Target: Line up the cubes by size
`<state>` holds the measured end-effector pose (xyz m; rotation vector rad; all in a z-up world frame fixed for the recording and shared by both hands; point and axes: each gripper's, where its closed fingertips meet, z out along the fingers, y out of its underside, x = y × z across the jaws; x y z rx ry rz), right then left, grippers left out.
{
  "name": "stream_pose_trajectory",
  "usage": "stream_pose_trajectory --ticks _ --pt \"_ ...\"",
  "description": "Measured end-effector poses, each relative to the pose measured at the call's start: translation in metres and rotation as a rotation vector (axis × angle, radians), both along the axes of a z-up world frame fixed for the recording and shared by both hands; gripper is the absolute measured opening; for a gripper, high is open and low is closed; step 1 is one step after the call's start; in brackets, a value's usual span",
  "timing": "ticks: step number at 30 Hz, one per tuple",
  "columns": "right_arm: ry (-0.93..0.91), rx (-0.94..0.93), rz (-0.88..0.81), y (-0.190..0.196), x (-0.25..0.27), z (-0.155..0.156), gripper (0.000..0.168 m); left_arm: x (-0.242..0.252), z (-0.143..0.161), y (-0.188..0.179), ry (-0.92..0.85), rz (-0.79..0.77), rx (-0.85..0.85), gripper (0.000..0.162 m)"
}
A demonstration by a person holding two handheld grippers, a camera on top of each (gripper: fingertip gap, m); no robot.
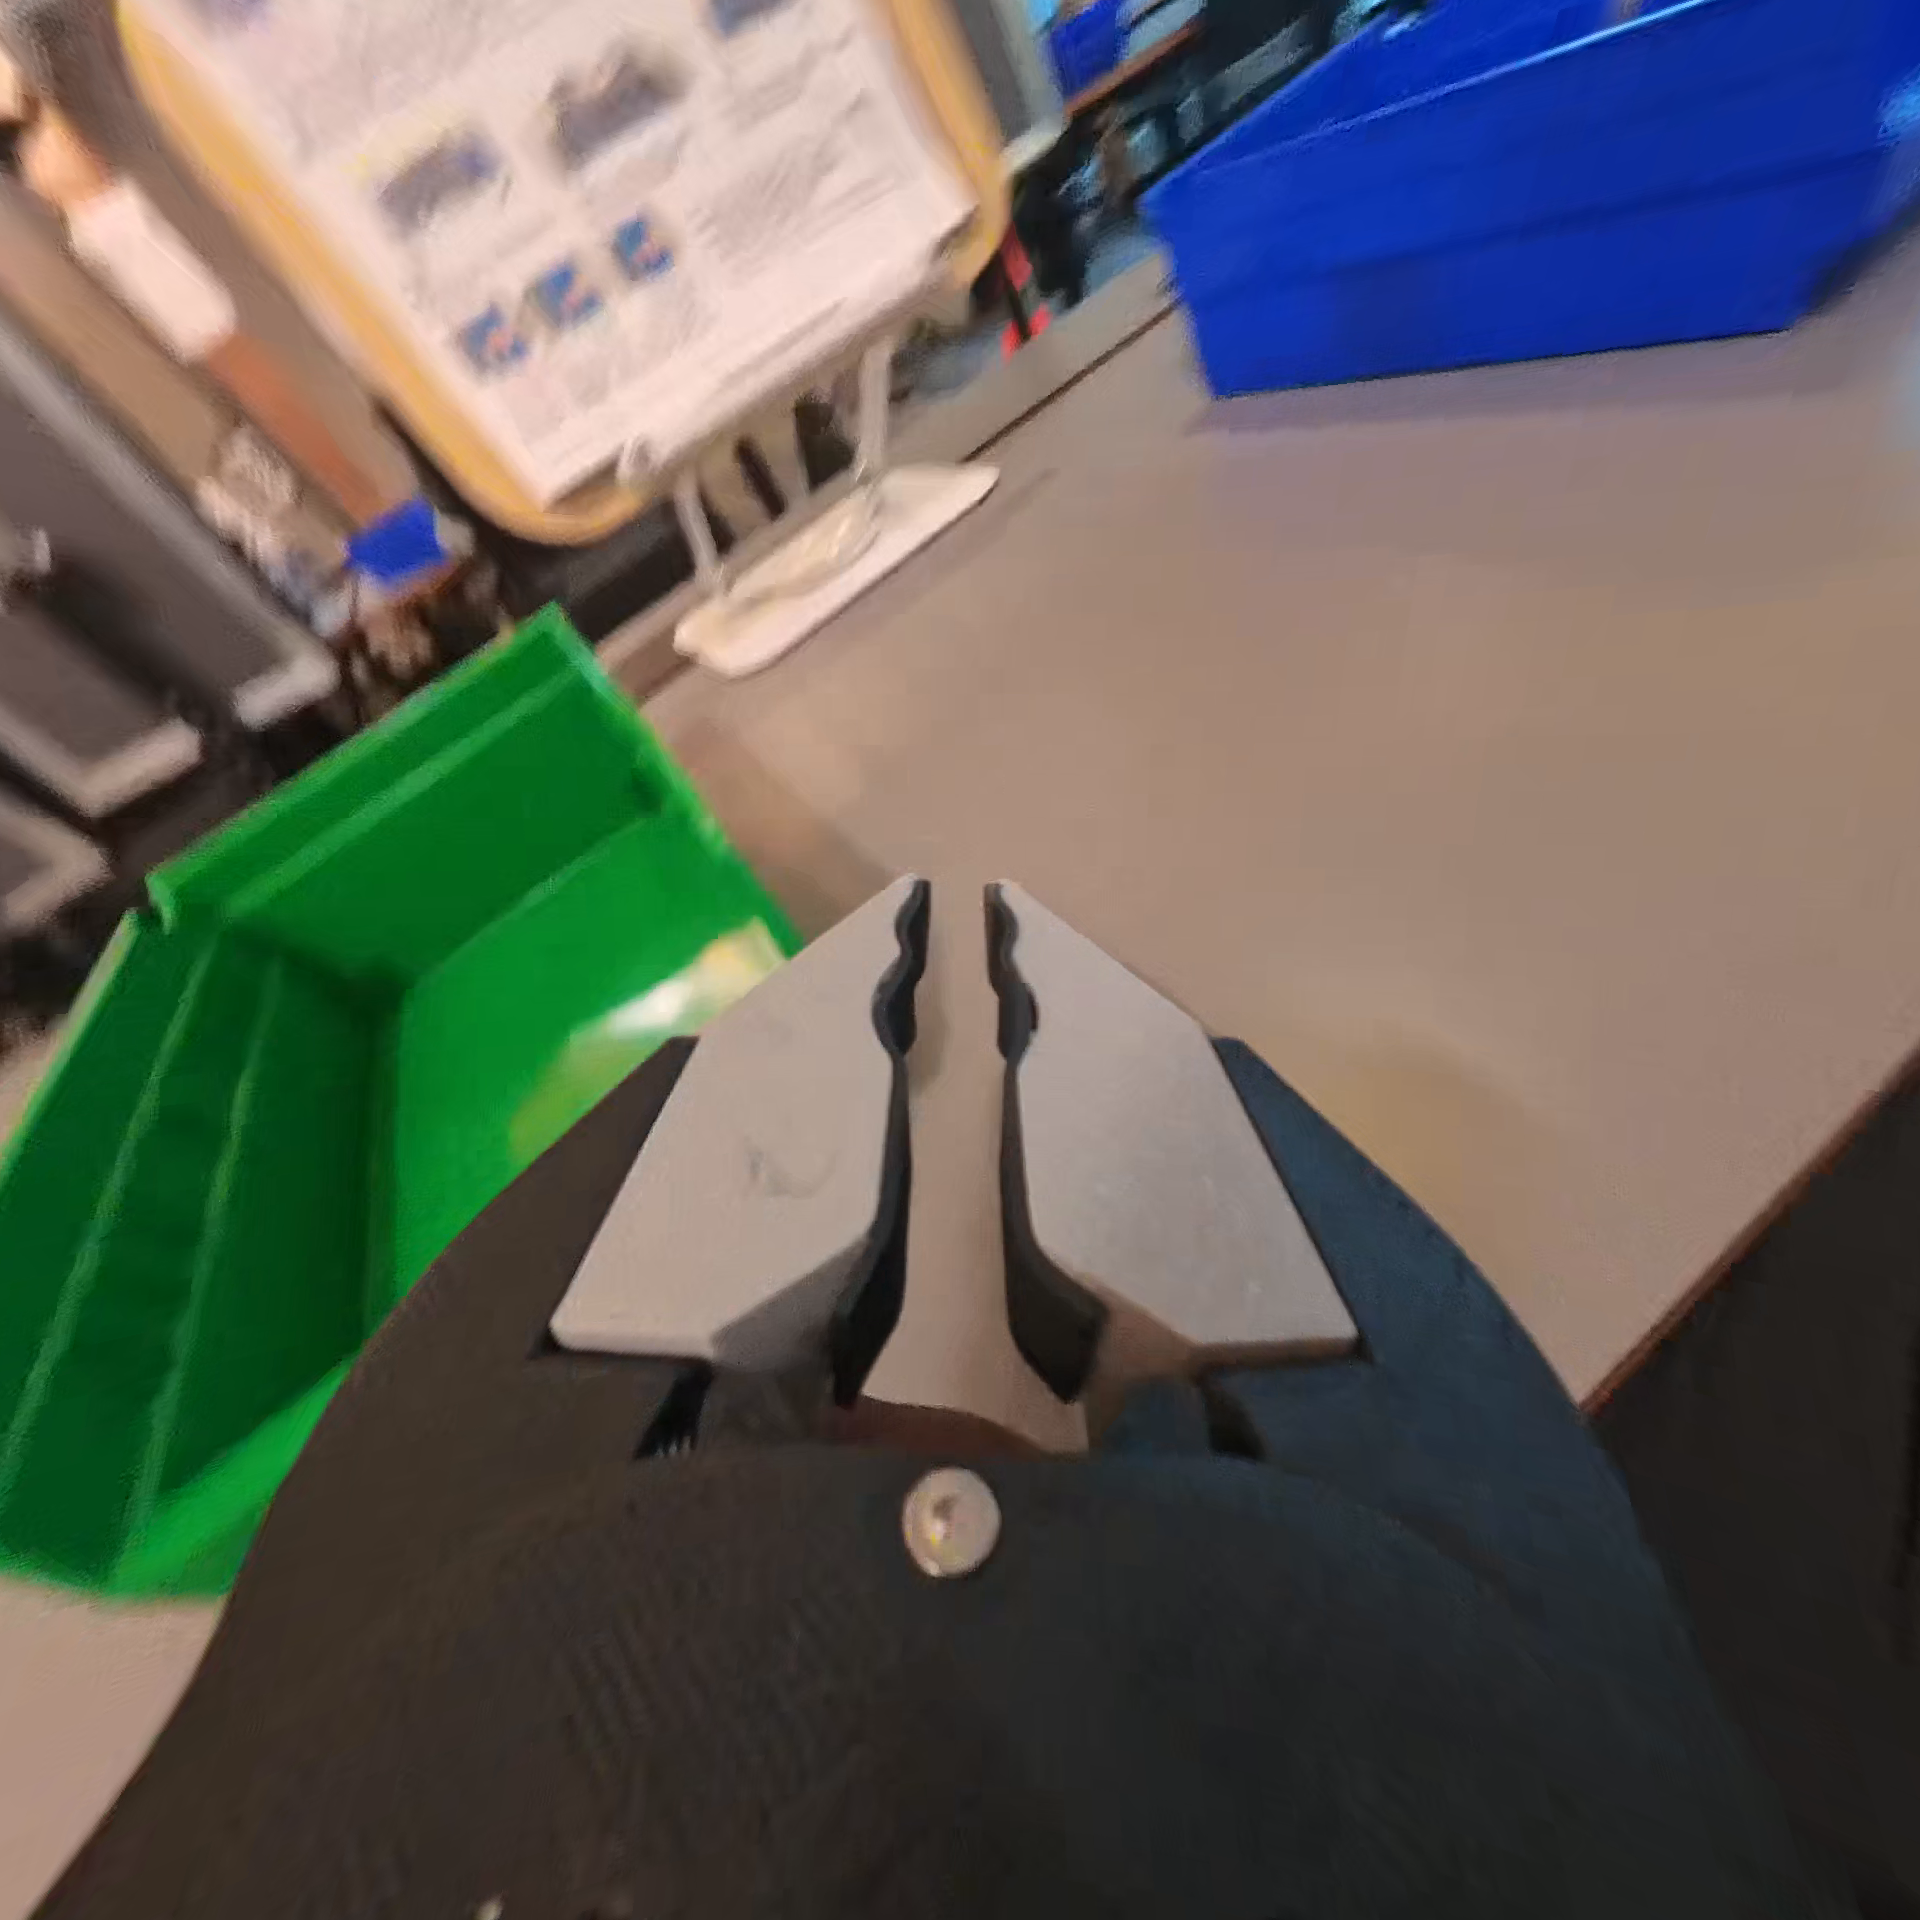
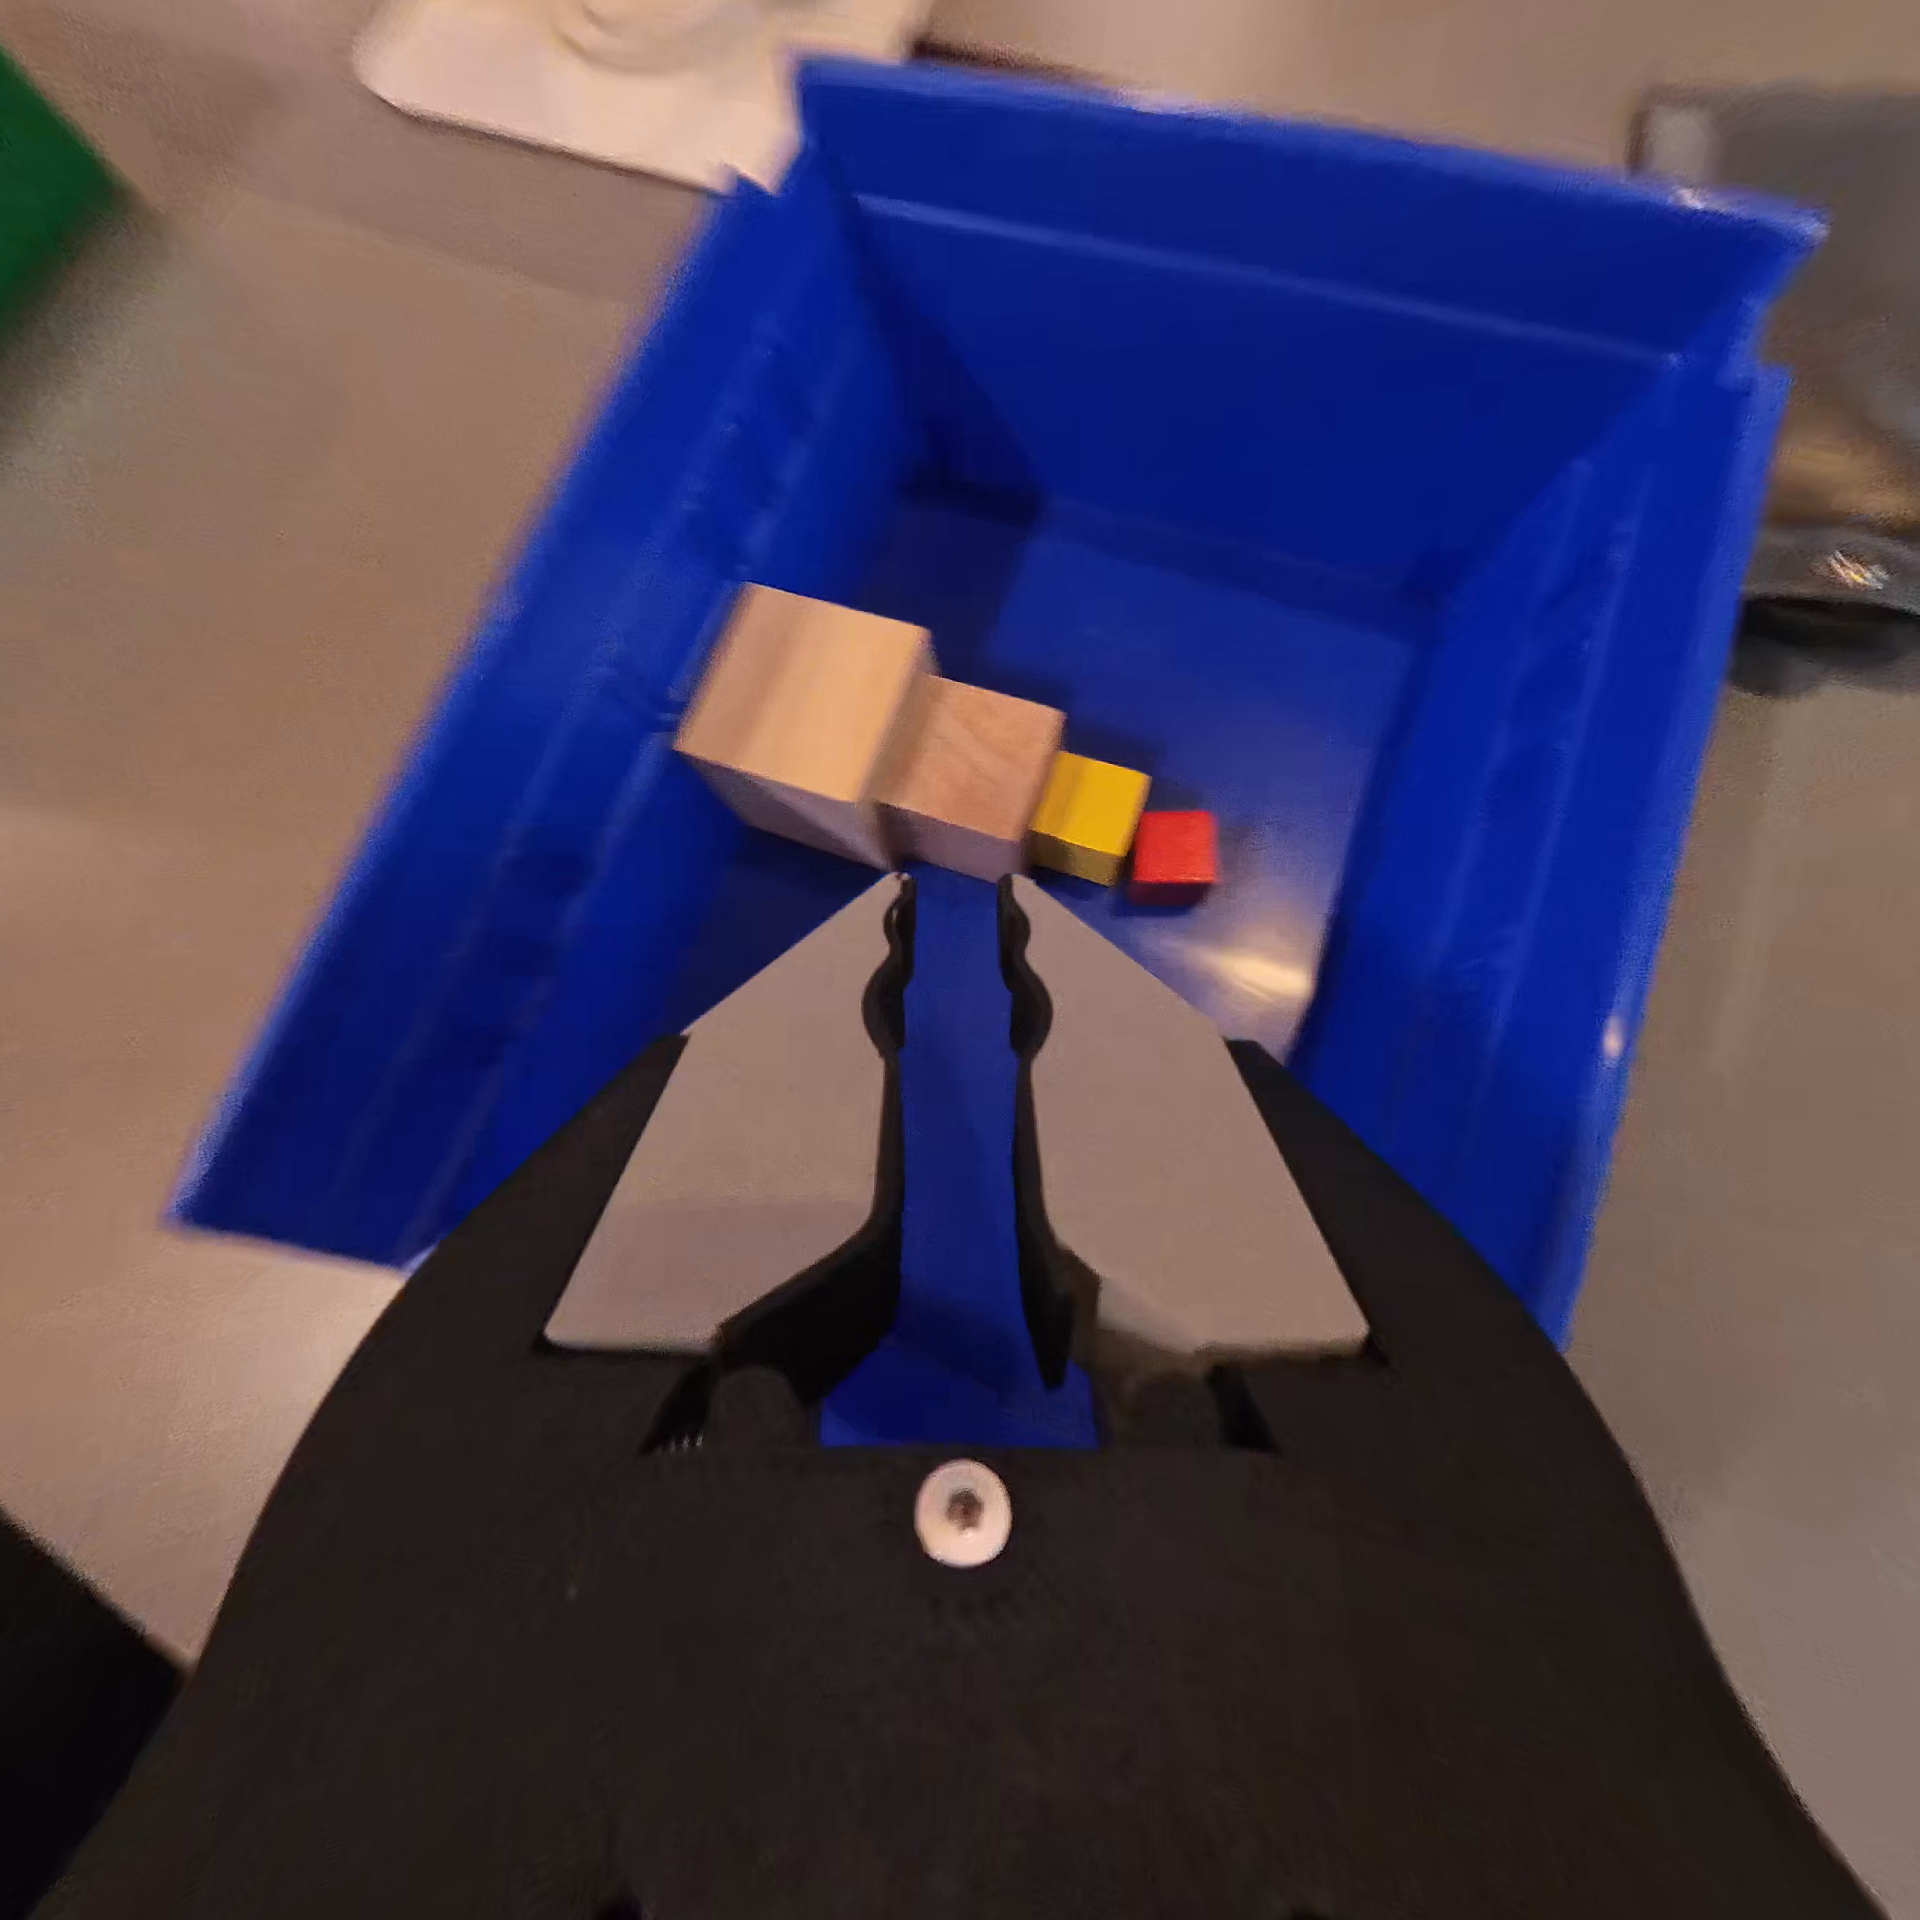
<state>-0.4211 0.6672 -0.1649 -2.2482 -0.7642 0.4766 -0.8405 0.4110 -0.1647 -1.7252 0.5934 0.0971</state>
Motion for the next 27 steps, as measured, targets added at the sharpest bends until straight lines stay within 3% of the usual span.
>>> stream_pose_trajectory --ticks 4,7,10,14,20,23,27 --pt "0.213 0.12 0.232 -0.054 -0.026 0.036 0.043 -0.024 -0.008 -0.003 -0.077 0.148 -0.07 0.035" --pt "0.32 0.201 0.371 -0.097 -0.037 0.051 0.06 -0.029 -0.007 0.004 -0.117 0.229 -0.067 0.067" --pt "0.343 0.223 0.427 -0.127 -0.048 0.046 0.072 -0.038 -0.012 0.022 -0.109 0.322 -0.078 0.067" --pt "0.241 0.209 0.424 -0.151 -0.069 0.012 0.085 -0.053 -0.028 0.047 -0.056 0.449 -0.115 0.066" --pt "0.105 0.3 0.176 -0.123 -0.08 -0.023 0.089 -0.046 -0.031 0.069 -0.088 0.444 -0.134 0.048" --pt "0.156 0.38 0.134 -0.118 -0.084 -0.014 0.09 -0.045 -0.034 0.074 -0.084 0.455 -0.158 0.063" --pt "0.142 0.449 0.111 -0.117 -0.074 -0.011 0.087 -0.048 -0.032 0.075 -0.045 0.458 -0.134 0.053"
